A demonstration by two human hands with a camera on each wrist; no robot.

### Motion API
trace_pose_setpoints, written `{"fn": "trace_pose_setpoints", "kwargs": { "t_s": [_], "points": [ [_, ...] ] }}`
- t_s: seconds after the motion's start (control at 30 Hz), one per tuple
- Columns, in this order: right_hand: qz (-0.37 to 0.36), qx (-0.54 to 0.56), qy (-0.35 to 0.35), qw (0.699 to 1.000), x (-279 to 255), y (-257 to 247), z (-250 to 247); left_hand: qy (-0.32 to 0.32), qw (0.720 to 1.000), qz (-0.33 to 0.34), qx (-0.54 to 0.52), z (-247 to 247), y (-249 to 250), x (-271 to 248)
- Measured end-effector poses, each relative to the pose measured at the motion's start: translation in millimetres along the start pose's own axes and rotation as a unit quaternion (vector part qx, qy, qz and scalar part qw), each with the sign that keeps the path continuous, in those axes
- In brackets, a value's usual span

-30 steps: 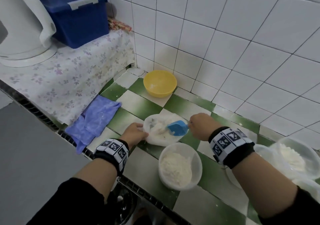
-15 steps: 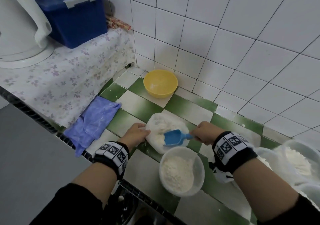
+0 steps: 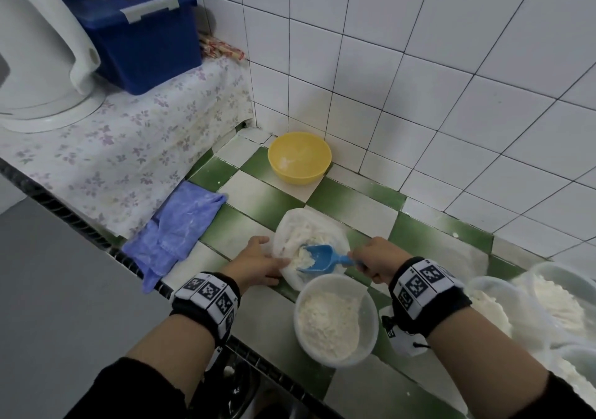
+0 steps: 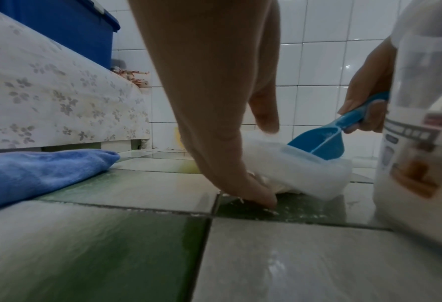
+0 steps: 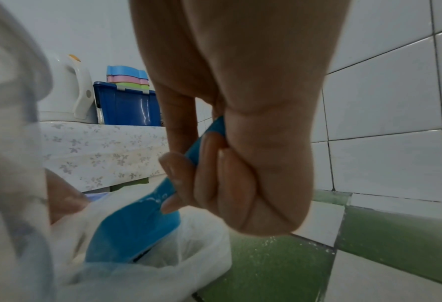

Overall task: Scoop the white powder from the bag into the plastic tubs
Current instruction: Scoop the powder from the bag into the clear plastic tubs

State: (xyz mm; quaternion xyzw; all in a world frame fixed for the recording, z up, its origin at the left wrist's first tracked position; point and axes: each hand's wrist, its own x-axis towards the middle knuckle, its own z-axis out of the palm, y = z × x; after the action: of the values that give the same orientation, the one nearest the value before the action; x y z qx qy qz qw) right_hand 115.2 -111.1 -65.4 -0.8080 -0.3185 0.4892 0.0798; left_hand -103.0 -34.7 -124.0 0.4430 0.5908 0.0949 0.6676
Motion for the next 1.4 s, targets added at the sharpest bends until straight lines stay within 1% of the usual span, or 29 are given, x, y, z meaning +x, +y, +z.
{"fn": "trace_pose_setpoints", "kwargs": {
  "t_s": [0.13,0.2,0.3,0.43,0.5,0.57,0.67,0.7,0.73,0.8,0.87,0.9,0.97,1.1,1.17,1.27,1.4],
  "points": [
    [-0.010,0.012,0.003,1.000,-6,-2,-7,0.040,0.999,0.021,0.017,5,-1,4],
    [-0.022,0.004,0.014,1.000,-12,-6,-17,0.043,0.999,0.017,0.014,5,0,6],
    [-0.054,-0.013,0.024,0.998,-22,-16,-34,0.020,0.999,0.001,0.030,0,6,6],
    [-0.089,-0.119,0.038,0.988,-27,-40,-42,-0.031,0.998,-0.021,0.043,-9,15,2],
    [-0.089,-0.161,0.035,0.982,-24,-49,-39,-0.041,0.998,-0.029,0.048,-14,18,-1],
    [-0.081,-0.198,0.034,0.976,-19,-53,-34,-0.027,0.999,-0.027,0.039,-18,22,0],
    [-0.066,-0.216,0.035,0.973,-12,-51,-27,0.044,0.999,0.002,-0.003,-21,26,0],
    [-0.060,-0.218,0.033,0.974,-11,-49,-25,0.055,0.998,0.014,-0.010,-22,27,-1],
    [-0.056,-0.218,0.029,0.974,-9,-46,-24,0.051,0.998,0.029,-0.010,-23,27,-3],
    [-0.050,-0.181,0.026,0.982,-5,-39,-24,0.009,0.998,0.055,0.002,-25,25,-11],
    [-0.045,-0.148,0.024,0.988,-4,-33,-24,-0.036,0.997,0.053,0.034,-25,22,-19],
    [-0.043,-0.140,0.022,0.989,-5,-32,-24,-0.046,0.996,0.044,0.055,-24,19,-21],
    [-0.043,-0.132,0.017,0.990,-6,-31,-23,-0.041,0.995,0.039,0.079,-18,12,-19],
    [-0.061,-0.174,0.010,0.983,-9,-33,-21,0.014,0.991,0.094,0.097,-9,5,-9],
    [-0.057,-0.161,0.011,0.985,-8,-33,-21,0.016,0.990,0.105,0.088,-6,7,-5],
    [-0.055,-0.137,0.009,0.989,-6,-31,-19,-0.003,0.993,0.094,0.066,1,10,-1],
    [-0.052,-0.108,0.001,0.993,-4,-24,-11,-0.059,0.995,0.065,0.044,10,14,-1]
  ]
}}
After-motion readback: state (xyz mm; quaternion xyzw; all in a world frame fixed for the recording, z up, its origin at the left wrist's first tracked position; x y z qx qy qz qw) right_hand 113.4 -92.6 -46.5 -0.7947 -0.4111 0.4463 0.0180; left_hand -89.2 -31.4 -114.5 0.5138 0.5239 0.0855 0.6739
